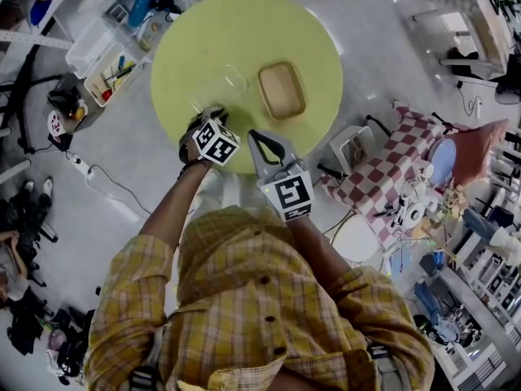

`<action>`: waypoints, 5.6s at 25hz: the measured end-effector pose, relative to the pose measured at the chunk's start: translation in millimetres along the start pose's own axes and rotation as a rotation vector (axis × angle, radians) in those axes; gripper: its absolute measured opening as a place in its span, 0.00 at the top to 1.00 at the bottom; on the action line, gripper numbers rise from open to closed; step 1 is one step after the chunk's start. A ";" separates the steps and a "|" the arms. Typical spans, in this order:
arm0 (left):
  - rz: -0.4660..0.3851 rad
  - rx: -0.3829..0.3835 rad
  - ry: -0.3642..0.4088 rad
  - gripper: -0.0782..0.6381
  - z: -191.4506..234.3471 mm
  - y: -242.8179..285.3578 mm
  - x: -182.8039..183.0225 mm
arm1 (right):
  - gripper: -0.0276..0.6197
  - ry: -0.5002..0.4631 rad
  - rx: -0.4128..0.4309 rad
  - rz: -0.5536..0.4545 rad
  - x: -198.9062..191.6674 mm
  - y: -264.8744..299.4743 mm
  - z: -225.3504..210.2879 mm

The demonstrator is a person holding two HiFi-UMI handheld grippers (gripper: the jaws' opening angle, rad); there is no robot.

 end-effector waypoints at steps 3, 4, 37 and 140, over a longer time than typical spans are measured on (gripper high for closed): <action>0.032 0.006 0.010 0.84 -0.2 4.1 -0.2 | 0.96 0.002 0.001 0.004 -6.5 0.5 -1.6; 0.047 0.004 0.013 0.84 -0.7 6.9 -1.4 | 0.96 0.004 0.002 0.007 -9.2 0.7 -2.3; -0.018 -0.058 -0.137 0.87 2.4 -25.2 13.6 | 0.96 0.039 -0.029 -0.003 -11.7 -3.9 1.2; -0.710 0.145 -0.179 0.87 -45.5 -298.5 38.0 | 0.96 0.145 -0.091 -0.222 52.1 -71.8 59.2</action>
Point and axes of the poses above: the fingertips, and each gripper's own axes: y forward along the fingers, z to its left, x out of its top, the point moved 1 cm from there along -y, backward along the fingers, and after that the axes turned 2 degrees about -x, right-handed, at the moved point
